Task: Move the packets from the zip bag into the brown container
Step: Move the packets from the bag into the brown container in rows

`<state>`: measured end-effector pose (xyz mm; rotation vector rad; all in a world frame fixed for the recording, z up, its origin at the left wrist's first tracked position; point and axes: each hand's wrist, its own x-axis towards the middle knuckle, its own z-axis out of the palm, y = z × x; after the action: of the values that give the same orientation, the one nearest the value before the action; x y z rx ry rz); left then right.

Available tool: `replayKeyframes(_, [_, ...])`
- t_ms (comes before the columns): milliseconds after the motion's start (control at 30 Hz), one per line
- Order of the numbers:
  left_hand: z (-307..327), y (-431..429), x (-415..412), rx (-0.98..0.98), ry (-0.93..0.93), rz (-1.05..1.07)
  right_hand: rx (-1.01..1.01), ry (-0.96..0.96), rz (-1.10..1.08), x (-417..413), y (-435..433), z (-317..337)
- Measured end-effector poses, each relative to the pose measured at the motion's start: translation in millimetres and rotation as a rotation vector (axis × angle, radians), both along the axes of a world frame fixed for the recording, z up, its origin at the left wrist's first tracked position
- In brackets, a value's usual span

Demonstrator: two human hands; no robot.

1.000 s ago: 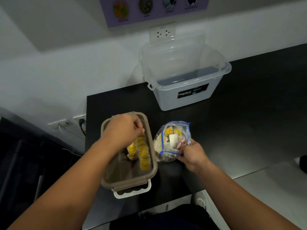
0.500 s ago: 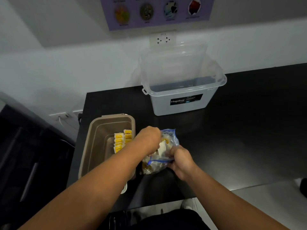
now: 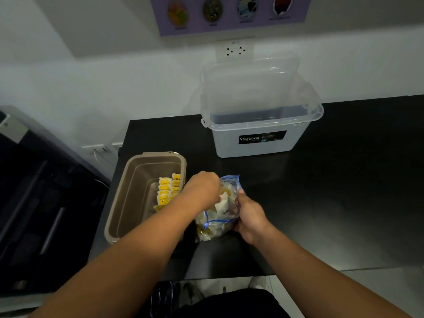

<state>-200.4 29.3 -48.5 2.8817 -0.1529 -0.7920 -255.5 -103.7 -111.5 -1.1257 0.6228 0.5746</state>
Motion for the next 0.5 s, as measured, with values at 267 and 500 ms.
replayKeyframes(267, [32,34,-13,-0.334,-0.208,0.195,-0.022,-0.015,0.018,6,4,6])
replayKeyframes(500, [73,106,-25,-0.34,-0.374,0.351,-0.011,-0.018,-0.023,11,15,15])
